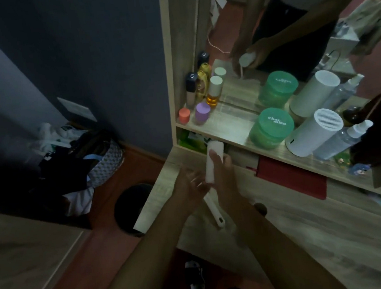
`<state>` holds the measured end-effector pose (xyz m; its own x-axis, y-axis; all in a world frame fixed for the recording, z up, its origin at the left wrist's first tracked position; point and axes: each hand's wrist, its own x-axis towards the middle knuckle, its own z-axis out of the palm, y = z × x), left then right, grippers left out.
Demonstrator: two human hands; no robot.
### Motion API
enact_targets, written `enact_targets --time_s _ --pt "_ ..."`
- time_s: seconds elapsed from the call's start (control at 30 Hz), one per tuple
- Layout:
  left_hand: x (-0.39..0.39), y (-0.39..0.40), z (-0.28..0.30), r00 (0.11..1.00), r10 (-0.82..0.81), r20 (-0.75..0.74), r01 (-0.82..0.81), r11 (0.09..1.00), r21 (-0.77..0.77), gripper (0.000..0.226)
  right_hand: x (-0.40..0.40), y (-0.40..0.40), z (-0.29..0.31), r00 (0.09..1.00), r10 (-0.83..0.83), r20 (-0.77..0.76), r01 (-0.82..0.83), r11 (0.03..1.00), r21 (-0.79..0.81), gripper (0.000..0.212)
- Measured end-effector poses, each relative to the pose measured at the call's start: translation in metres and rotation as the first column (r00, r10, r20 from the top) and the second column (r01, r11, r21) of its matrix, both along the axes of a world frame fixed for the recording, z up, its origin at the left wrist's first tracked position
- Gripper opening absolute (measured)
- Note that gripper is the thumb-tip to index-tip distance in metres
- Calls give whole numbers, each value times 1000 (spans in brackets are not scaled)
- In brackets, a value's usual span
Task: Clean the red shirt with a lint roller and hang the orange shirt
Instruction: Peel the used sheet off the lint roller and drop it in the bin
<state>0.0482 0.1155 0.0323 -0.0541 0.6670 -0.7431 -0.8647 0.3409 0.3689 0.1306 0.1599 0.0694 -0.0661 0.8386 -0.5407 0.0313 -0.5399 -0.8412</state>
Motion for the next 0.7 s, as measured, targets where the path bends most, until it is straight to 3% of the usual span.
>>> enact_targets --time_s 0.17,0.33,0.47,0.57,0.63,0.7 --pt "-6 -12 1 973 102 208 -103 995 -6 55 -14 -11 -5 1000 10 26 -13 991 134 60" --pt "-11 -16 2 969 133 208 -134 991 -11 34 -9 -18 -10 998 31 47 -41 974 223 58" --pt "-16 -24 -7 976 95 197 -93 995 -16 33 -4 -17 -14 999 -4 -39 10 988 155 51" --pt "-20 -28 -16 985 151 78 -144 986 -87 31 5 -12 -16 996 -43 -74 49 995 86 55" --pt "-28 -34 -29 985 84 -151 -108 982 -158 40 12 -9 -17 993 -34 -113 41 997 61 65" --pt "-38 -45 -46 900 -79 -429 -34 968 -250 40 18 -9 -16 987 -9 -162 17 999 52 69"
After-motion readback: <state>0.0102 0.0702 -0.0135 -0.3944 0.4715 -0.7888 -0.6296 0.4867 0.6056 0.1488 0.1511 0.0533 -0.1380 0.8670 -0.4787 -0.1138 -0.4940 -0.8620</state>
